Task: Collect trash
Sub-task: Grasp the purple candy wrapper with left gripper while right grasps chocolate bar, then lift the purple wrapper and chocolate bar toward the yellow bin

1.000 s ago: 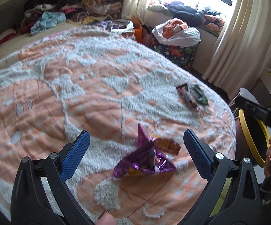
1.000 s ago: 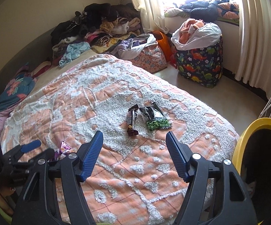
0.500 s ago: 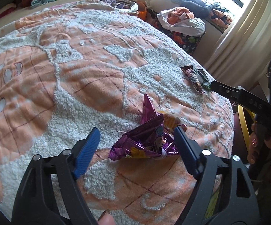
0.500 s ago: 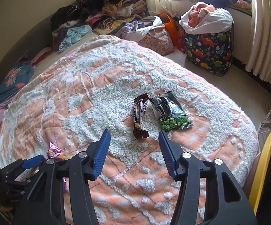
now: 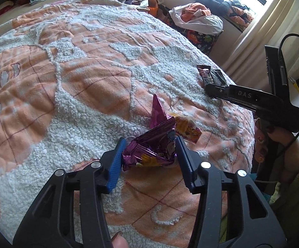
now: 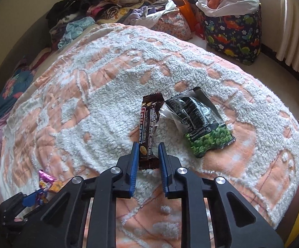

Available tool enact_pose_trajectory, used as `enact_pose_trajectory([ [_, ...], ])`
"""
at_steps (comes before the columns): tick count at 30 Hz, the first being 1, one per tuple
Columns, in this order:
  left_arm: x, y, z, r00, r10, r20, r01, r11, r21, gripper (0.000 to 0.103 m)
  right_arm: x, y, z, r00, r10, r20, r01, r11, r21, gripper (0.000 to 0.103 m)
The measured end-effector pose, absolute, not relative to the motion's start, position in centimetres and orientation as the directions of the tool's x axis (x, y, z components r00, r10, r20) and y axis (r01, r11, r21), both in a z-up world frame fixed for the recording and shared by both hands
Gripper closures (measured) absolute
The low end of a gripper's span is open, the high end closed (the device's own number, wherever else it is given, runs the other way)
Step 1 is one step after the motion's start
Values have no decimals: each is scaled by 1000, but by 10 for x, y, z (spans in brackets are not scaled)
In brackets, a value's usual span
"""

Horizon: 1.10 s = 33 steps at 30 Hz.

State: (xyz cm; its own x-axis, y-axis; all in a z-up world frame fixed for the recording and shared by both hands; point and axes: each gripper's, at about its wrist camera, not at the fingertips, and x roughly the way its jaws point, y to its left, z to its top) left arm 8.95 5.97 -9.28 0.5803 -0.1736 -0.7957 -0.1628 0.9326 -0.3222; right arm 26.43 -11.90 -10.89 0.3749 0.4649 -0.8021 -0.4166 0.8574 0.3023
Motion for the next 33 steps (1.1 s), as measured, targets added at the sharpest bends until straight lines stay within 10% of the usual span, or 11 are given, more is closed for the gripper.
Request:
enact_pose_trajectory([
  [33, 105, -18, -40, 671, -232, -704, 51, 962, -268, 69, 176, -216, -59, 515, 507, -691, -376, 858, 349, 85],
])
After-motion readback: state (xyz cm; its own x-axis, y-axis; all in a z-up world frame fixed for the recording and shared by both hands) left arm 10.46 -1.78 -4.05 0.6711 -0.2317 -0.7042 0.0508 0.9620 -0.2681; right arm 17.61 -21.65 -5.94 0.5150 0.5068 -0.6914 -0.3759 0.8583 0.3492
